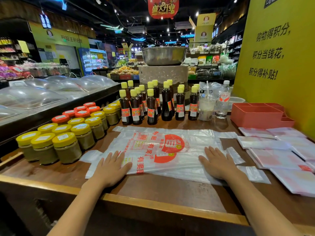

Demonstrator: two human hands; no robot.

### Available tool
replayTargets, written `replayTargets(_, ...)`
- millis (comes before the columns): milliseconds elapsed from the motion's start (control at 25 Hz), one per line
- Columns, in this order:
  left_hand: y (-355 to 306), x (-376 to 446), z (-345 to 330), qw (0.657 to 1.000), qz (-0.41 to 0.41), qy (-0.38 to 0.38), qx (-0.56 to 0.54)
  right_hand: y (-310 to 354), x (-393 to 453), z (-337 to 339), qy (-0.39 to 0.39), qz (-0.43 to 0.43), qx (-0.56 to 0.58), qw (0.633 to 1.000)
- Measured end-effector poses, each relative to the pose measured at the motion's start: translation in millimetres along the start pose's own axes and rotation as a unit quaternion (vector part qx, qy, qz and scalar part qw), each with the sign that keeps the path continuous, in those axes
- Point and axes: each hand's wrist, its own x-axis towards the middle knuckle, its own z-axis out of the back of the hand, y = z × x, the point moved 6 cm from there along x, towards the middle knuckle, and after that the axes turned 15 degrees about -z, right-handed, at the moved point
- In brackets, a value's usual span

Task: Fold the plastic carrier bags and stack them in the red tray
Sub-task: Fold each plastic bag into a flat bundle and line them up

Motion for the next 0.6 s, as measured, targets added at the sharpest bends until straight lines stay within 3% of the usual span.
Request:
replayTargets(160,-8,-5,7,1.000,-0.012,-0.007,-0.009,2,-5,11,-0.095,-0.002,0.019,0.995)
replayTargets(280,-17,-9,10,0.997,-0.053,-0.036,-0.037,12,-15,25,-0.167,0.075,0.073,0.980)
replayTargets(440,-24,-10,17,0.988,-0.115,-0.094,-0.029,46,-26,15,-0.077,0.184,0.141,0.970)
replayTargets(600,-23,-15,23,0.988,-0.091,-0.120,-0.032,51,-26,12,-0.062,0.189,0.127,0.972)
